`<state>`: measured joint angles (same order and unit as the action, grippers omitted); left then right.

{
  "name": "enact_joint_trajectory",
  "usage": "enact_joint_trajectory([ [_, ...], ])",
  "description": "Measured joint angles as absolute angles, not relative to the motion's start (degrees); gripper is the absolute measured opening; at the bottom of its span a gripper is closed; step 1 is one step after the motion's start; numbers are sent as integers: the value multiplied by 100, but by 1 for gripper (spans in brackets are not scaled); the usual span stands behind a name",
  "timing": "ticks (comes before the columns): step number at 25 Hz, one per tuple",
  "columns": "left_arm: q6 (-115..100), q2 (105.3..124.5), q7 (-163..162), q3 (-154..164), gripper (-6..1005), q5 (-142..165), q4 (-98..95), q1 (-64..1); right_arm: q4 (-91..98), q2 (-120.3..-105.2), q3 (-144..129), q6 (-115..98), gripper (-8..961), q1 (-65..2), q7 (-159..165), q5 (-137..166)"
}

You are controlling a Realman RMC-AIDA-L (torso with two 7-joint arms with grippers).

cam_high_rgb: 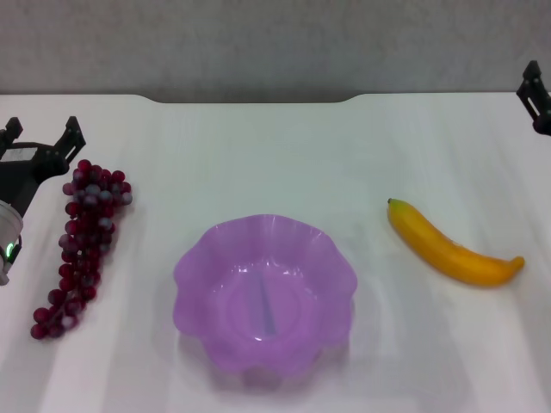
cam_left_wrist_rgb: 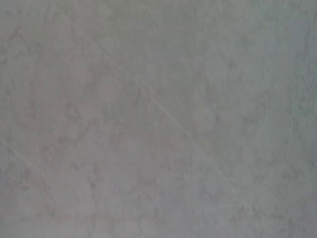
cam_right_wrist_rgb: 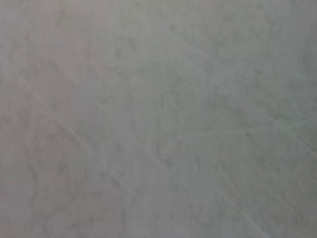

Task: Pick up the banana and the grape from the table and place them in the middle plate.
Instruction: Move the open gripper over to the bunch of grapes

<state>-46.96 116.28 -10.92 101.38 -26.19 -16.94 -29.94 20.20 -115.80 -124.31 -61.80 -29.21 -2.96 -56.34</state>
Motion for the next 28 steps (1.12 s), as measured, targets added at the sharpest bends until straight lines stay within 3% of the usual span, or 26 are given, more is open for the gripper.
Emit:
enact_joint_trajectory([
  [28,-4668,11630,-1010,10201,893,-2569,-1696,-3023,1886,-11541,-12479,-5695,882,-3175,40,-5586],
])
